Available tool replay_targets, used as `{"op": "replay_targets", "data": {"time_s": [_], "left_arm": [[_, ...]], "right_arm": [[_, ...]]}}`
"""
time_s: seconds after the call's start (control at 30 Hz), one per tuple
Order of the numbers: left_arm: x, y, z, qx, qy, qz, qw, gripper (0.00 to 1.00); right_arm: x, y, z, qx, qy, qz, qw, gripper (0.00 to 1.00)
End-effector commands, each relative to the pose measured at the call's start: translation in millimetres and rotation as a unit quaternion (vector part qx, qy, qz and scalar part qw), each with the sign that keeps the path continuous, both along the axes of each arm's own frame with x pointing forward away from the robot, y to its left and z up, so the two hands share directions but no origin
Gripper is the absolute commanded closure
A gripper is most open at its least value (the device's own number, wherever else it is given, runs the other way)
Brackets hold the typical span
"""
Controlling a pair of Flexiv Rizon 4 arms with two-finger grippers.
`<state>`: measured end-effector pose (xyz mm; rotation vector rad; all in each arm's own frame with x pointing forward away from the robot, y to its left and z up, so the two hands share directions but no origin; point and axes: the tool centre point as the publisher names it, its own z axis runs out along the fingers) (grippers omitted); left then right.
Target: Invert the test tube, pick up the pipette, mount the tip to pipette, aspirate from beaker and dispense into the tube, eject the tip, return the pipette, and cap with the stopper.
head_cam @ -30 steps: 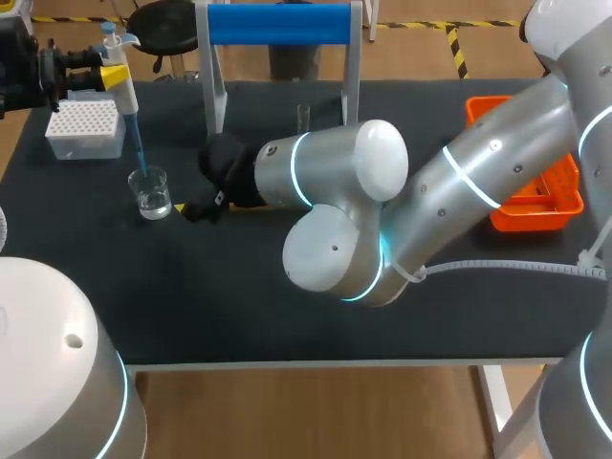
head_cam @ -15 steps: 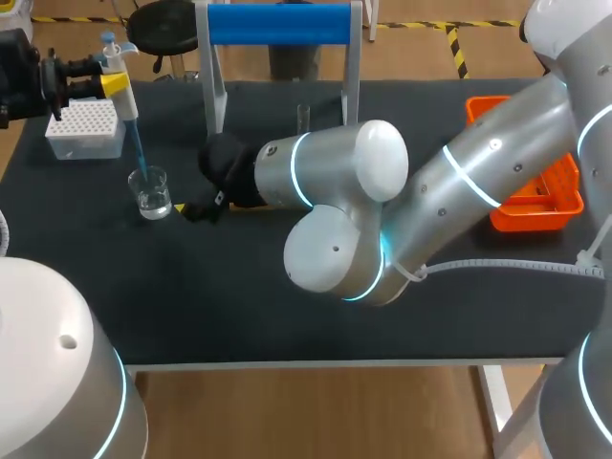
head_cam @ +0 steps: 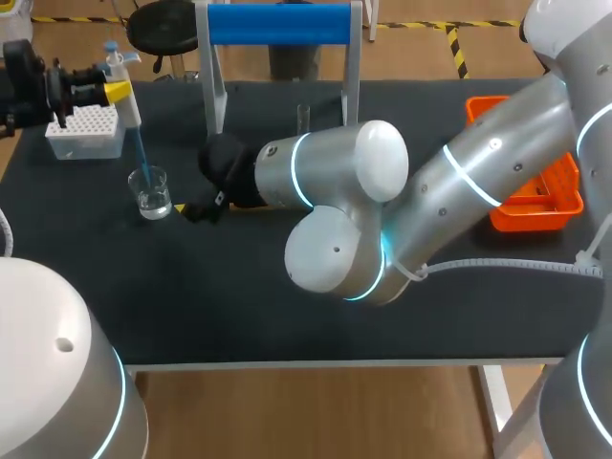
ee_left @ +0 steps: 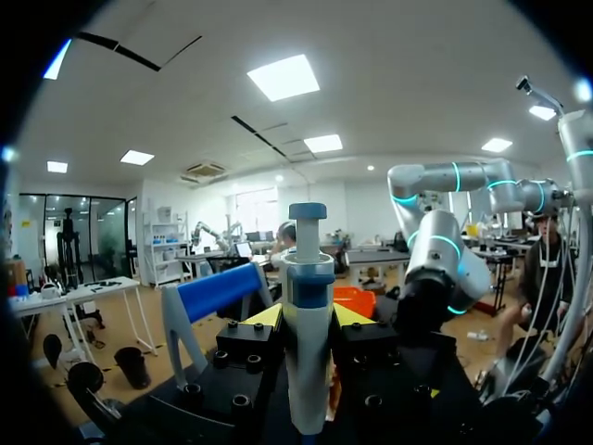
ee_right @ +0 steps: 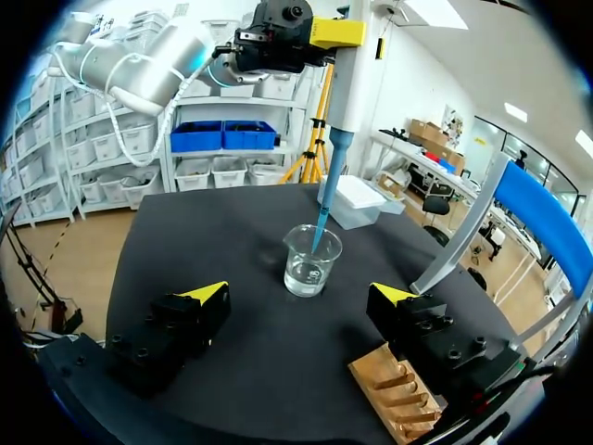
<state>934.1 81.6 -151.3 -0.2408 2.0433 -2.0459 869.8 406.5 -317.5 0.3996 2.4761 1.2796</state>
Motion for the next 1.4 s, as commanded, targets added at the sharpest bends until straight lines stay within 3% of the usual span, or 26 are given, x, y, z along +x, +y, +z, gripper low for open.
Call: {"op": "replay_targets", "data": {"time_s": [0.03,1.4], "left_arm": [[3.9,2.2,-6.5,-0.004,-0.001,-0.003,1.000,1.00],[12.4,8.0,-38.6,-0.013,0.016,-0.002,1.000,1.00]], "right_arm": [[0.7,0.1,-0.6,0.001,0.001,0.001,1.000,0.00],[0.7,0.1,-0.6,0.001,0.001,0.001,1.000,0.00]]}}
